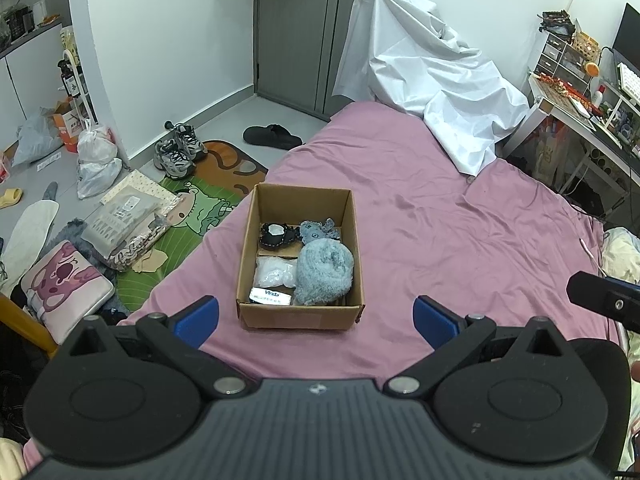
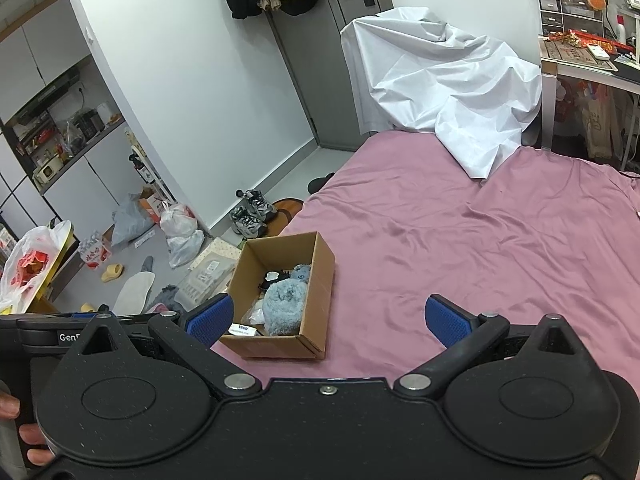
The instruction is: Organize soft objects
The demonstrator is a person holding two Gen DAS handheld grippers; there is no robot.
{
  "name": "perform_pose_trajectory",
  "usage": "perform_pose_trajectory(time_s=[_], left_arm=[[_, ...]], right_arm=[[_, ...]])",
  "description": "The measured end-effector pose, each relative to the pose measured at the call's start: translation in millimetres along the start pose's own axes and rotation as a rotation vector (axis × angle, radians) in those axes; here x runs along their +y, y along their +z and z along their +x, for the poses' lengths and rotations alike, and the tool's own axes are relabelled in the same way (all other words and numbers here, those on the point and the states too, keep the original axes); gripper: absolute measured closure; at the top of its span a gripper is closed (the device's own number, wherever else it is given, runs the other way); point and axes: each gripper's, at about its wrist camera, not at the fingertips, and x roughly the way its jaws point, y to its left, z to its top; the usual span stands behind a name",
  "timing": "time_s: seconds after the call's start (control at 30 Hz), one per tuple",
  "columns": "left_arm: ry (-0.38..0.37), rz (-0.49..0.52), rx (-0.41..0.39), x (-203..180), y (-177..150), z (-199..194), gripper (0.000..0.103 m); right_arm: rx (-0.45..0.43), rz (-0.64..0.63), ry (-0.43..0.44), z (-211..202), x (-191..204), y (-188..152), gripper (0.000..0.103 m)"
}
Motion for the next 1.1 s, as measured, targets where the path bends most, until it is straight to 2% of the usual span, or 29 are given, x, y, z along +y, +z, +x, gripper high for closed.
perform_pose_trajectory(time_s=[1.1], left_arm=[[0.010,-0.009,0.004,3.4,-4.8,0.6,0.001]], right_arm=[[0.007,0.001,-0.007,1.9,-1.6,-3.7,0.000]])
